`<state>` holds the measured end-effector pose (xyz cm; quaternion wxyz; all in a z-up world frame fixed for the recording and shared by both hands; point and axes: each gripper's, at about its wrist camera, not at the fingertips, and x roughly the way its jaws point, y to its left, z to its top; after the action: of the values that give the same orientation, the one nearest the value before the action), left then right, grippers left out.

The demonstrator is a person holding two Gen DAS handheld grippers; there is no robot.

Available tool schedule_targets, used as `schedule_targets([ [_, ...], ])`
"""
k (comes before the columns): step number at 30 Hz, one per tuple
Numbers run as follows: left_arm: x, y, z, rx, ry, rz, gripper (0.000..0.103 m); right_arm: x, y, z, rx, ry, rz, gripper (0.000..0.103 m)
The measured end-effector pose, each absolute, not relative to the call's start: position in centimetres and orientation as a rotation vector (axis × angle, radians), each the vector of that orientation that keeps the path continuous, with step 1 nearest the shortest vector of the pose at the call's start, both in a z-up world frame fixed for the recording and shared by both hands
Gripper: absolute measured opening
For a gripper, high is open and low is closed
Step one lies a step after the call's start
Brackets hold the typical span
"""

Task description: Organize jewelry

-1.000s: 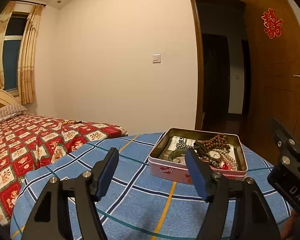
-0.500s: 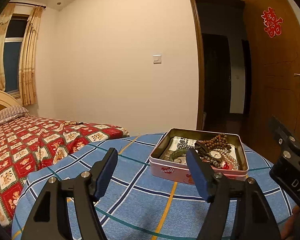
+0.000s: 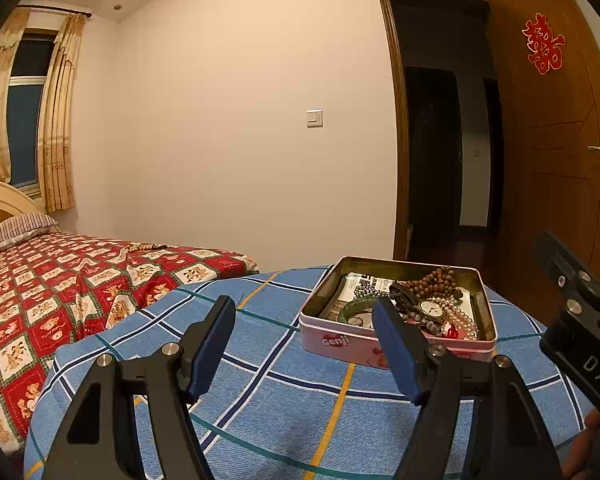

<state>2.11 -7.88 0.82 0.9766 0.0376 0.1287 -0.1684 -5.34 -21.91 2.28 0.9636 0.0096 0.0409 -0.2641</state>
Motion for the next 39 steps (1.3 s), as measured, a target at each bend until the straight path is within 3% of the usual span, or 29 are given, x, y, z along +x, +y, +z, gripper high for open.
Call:
schedule_targets([
  [39, 2.02, -8.45, 0.78, 0.119, 0.262, -0.319, 0.075, -5.91, -22.18, 2.50, 0.036, 0.082, -0.547, 0.103],
])
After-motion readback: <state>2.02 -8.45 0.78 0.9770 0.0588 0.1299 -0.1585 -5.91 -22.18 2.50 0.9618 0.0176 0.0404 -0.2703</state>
